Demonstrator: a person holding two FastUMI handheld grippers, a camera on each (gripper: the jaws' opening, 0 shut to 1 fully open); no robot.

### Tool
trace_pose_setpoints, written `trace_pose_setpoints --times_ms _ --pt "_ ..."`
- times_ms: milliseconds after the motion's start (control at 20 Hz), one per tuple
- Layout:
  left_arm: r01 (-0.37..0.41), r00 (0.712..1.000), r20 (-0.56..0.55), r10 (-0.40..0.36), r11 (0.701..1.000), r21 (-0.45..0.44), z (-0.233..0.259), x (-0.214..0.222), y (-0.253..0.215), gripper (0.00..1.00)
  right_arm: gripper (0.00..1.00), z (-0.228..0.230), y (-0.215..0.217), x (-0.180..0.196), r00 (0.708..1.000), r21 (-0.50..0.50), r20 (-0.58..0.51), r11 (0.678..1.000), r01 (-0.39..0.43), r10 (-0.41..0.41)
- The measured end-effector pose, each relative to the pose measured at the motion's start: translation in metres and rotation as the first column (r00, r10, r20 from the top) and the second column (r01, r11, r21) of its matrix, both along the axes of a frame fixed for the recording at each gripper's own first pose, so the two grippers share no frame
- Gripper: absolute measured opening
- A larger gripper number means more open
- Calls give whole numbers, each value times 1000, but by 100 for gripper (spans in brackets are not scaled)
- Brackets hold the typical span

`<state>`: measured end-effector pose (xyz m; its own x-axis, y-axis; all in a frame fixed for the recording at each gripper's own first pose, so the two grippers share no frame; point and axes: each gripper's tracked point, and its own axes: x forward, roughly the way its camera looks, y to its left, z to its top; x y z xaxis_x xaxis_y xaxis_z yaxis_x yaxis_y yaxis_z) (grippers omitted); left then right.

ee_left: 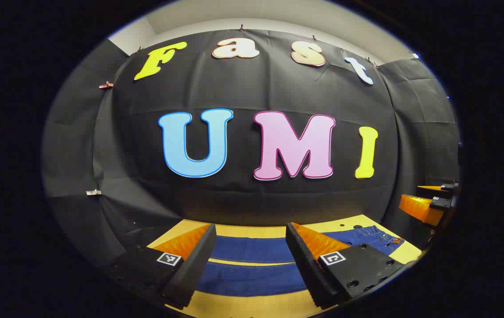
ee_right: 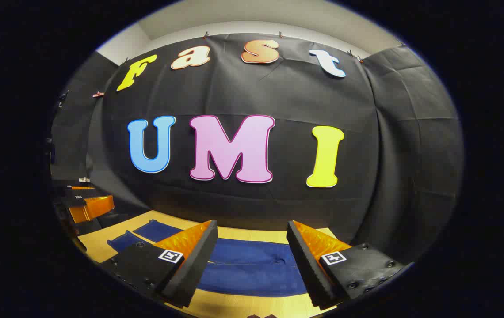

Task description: Grasp the waist and the cuffs of the jeans and fold them to make the two legs overlap; first hold the waist and fold one-third of the jeans toward the cuffs, then hold the cuffs and fold the remaining one-third in the same direction to finish folding.

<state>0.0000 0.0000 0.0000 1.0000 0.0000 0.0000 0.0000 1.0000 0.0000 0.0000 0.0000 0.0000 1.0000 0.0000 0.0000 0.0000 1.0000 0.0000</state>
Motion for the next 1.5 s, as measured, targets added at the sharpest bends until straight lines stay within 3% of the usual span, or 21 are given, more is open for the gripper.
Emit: trace_pose_setpoints --times_ms 250,600,1050,1250,1400,1500 --pt "23 1000 19 -24 999 45 8 0 -2 98 97 -4 5 2 1000 -25 2 1000 1 -1" --pt "43 999 10 -44 998 42 3 -14 20 98 97 6 0 -15 996 -35 26 996 83 -83" --pt "61 998 -6 -61 998 25 -14 -22 49 98 97 9 8 -43 995 -60 19 993 101 -100" --pt "87 994 -83 -71 974 210 -46 -11 91 98 97 9 3 -42 995 -72 17 992 104 -103" --pt "140 983 -158 -89 927 348 -81 1 127 98 97 3 -4 -37 993 -102 7 988 114 -114" --pt "169 971 -227 -71 879 446 -108 12 157 98 97 -1 -7 -35 993 -125 -4 985 115 -117"
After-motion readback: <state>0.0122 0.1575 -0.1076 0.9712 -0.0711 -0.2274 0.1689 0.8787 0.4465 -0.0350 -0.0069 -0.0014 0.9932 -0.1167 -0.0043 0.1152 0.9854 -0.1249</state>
